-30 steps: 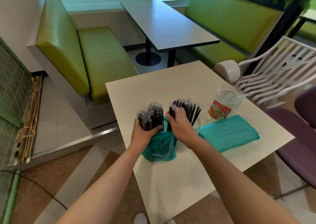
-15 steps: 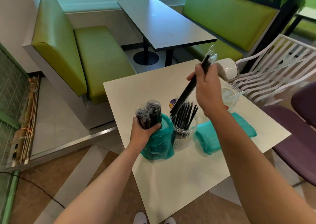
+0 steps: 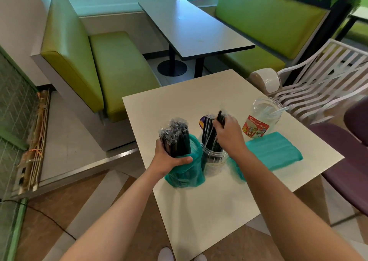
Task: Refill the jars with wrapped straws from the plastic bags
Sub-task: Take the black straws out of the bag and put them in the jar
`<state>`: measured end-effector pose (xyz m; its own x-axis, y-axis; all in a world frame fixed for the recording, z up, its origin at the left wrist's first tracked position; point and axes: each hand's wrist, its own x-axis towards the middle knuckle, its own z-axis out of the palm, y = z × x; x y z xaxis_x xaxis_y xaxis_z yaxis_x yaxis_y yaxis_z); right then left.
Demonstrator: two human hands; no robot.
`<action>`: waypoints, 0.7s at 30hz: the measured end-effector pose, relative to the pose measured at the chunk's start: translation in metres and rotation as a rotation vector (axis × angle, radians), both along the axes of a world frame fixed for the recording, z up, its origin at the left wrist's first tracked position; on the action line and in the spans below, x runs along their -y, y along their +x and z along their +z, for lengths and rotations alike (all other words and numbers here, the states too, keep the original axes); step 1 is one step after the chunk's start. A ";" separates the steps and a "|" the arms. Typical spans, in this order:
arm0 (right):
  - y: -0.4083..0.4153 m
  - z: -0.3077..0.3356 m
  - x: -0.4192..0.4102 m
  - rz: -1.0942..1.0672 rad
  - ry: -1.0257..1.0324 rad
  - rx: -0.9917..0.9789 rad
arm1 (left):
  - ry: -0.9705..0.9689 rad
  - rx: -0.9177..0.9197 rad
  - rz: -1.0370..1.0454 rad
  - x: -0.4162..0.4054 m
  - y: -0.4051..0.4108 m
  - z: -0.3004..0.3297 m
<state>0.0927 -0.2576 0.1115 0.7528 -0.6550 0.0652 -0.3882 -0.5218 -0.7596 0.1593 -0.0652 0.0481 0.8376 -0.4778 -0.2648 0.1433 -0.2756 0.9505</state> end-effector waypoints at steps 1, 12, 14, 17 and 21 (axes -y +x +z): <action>0.001 -0.008 -0.002 0.002 0.029 -0.016 | 0.009 0.004 -0.006 0.000 0.000 -0.001; 0.002 -0.028 -0.018 -0.070 -0.042 0.120 | -0.034 0.023 0.031 0.001 -0.002 -0.001; 0.000 -0.025 -0.018 -0.079 -0.152 0.138 | -0.035 0.021 0.032 0.001 -0.002 -0.001; 0.001 -0.018 -0.008 -0.101 -0.546 0.041 | -0.040 0.016 0.036 0.001 -0.002 0.000; 0.014 -0.013 0.005 0.044 -0.628 -0.239 | -0.023 0.017 0.036 0.003 0.000 -0.002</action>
<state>0.1069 -0.2626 0.0984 0.8191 -0.5155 0.2517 -0.4762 -0.8557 -0.2026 0.1596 -0.0680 0.0461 0.8589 -0.4529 -0.2392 0.1361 -0.2484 0.9590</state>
